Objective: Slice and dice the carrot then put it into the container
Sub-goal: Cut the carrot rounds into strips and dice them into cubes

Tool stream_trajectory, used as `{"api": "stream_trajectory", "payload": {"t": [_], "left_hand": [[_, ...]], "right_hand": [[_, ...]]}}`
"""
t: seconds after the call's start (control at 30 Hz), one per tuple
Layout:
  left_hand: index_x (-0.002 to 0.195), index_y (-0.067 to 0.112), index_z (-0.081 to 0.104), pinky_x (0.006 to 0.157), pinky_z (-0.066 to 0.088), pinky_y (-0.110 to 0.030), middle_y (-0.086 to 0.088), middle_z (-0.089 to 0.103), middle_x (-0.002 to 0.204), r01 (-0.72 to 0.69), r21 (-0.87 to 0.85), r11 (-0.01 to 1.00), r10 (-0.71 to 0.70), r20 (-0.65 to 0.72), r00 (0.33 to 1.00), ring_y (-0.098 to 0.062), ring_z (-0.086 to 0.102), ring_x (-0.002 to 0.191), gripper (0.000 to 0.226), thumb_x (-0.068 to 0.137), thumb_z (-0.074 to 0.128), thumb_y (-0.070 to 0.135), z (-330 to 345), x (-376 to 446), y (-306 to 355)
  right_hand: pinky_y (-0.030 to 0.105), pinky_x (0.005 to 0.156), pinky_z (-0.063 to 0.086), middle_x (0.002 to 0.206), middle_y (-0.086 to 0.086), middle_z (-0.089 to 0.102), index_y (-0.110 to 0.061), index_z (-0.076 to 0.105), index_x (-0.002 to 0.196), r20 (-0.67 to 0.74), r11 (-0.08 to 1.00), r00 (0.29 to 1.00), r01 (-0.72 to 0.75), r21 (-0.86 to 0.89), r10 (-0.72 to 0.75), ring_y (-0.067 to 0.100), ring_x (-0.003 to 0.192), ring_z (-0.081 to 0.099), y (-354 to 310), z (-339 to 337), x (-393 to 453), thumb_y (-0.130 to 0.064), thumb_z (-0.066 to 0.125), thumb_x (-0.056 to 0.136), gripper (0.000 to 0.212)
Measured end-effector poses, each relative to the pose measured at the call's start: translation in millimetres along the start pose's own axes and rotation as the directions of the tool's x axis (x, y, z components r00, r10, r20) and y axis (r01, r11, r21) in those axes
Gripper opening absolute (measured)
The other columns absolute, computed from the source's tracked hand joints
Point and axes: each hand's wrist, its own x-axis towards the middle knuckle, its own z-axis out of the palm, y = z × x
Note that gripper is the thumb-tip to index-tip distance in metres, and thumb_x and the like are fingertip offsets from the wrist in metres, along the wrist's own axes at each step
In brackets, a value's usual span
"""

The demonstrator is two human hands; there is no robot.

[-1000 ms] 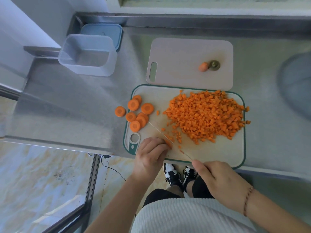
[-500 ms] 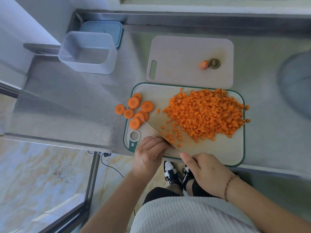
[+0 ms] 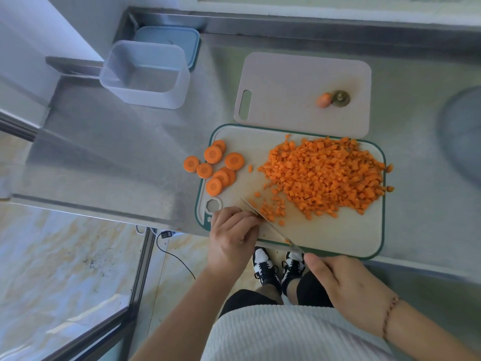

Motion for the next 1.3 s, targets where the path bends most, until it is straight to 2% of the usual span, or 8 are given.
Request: {"api": "stream_trajectory", "payload": {"t": [0.17, 0.47, 0.6, 0.73, 0.87, 1.0, 1.17, 1.3], "left_hand": [[0.074, 0.008, 0.075, 0.073, 0.051, -0.041, 0.005, 0.073, 0.080, 0.014, -0.027, 1.000, -0.014, -0.008, 1.000, -0.017, 0.060, 0.084, 0.012, 0.084, 0.069, 0.005, 2, 0, 1], [0.085, 0.008, 0.076, 0.087, 0.052, -0.039, -0.001, 0.076, 0.100, 0.016, -0.088, 0.996, -0.017, -0.010, 1.000, -0.019, 0.067, 0.100, 0.022, 0.087, 0.058, -0.004, -12, -7, -4], [0.088, 0.007, 0.075, 0.080, 0.055, -0.044, 0.000, 0.070, 0.103, 0.097, -0.054, 0.994, -0.102, -0.085, 0.991, -0.020, 0.065, 0.098, 0.034, 0.075, 0.058, -0.020, -33, -3, -16], [0.086, 0.005, 0.078, 0.079, 0.054, -0.045, -0.003, 0.072, 0.099, 0.095, 0.010, 0.995, -0.094, -0.107, 0.990, -0.021, 0.063, 0.095, 0.025, 0.076, 0.066, -0.015, -47, 20, -23], [0.099, 0.010, 0.077, 0.083, 0.053, -0.047, -0.004, 0.072, 0.105, 0.053, 0.148, 0.988, -0.049, -0.036, 0.998, -0.030, 0.062, 0.100, 0.016, 0.087, 0.066, 0.012, -43, 54, -36], [0.115, 0.017, 0.072, 0.092, 0.043, -0.044, -0.003, 0.070, 0.120, -0.001, 0.322, 0.947, -0.048, 0.145, 0.988, -0.029, 0.051, 0.112, 0.036, 0.087, 0.063, 0.037, -33, 96, -39], [0.102, 0.021, 0.077, 0.081, 0.028, -0.038, 0.006, 0.075, 0.096, -0.212, 0.461, 0.862, 0.041, 0.353, 0.935, -0.030, 0.059, 0.102, 0.045, 0.061, 0.095, 0.031, -19, 127, -41], [0.101, 0.019, 0.078, 0.083, 0.039, -0.040, 0.004, 0.075, 0.090, -0.251, 0.455, 0.854, 0.091, 0.346, 0.934, -0.031, 0.065, 0.093, 0.031, 0.074, 0.087, 0.030, -17, 133, -37]], "right_hand": [[0.023, 0.054, 0.042, 0.046, 0.003, 0.048, -0.010, 0.048, 0.058, 0.012, 0.998, 1.000, -0.027, -0.051, 0.027, 0.014, 0.045, 0.044, -4, 3, 19, -0.068, 0.019, 0.087, 0.071], [0.023, 0.051, 0.030, 0.048, 0.000, 0.026, -0.017, 0.028, 0.055, 0.029, 1.000, 1.000, 0.011, -0.021, -0.010, 0.010, 0.047, 0.028, 2, -11, 1, -0.068, 0.025, 0.083, 0.059], [0.022, 0.049, 0.026, 0.051, -0.001, 0.025, -0.017, 0.028, 0.056, 0.111, 0.999, 0.994, 0.002, -0.054, 0.004, 0.009, 0.048, 0.027, 4, -10, 10, -0.071, 0.026, 0.082, 0.059], [0.029, 0.054, 0.032, 0.049, 0.000, 0.029, -0.017, 0.030, 0.054, 0.117, 0.998, 0.991, -0.059, -0.009, 0.059, 0.013, 0.045, 0.030, 9, -22, 22, -0.074, 0.025, 0.080, 0.063], [0.027, 0.052, 0.036, 0.049, 0.002, 0.034, -0.015, 0.036, 0.056, 0.028, 0.983, 0.987, -0.160, 0.092, 0.158, 0.017, 0.042, 0.034, 11, -42, 33, -0.075, 0.026, 0.083, 0.067], [0.022, 0.039, 0.024, 0.049, 0.003, 0.028, -0.014, 0.034, 0.057, 0.065, 0.968, 0.982, -0.186, 0.168, 0.177, 0.014, 0.036, 0.024, 3, -49, 34, -0.071, 0.028, 0.085, 0.064], [0.019, 0.042, 0.016, 0.048, 0.002, 0.024, -0.017, 0.031, 0.055, 0.117, 0.924, 0.968, -0.249, 0.291, 0.223, 0.015, 0.036, 0.017, -1, -59, 20, -0.069, 0.030, 0.088, 0.062], [0.015, 0.035, 0.023, 0.042, -0.001, 0.026, -0.013, 0.031, 0.052, 0.094, 0.953, 0.984, -0.168, 0.251, 0.149, 0.010, 0.030, 0.024, 2, -73, 14, -0.063, 0.027, 0.087, 0.061]]}}
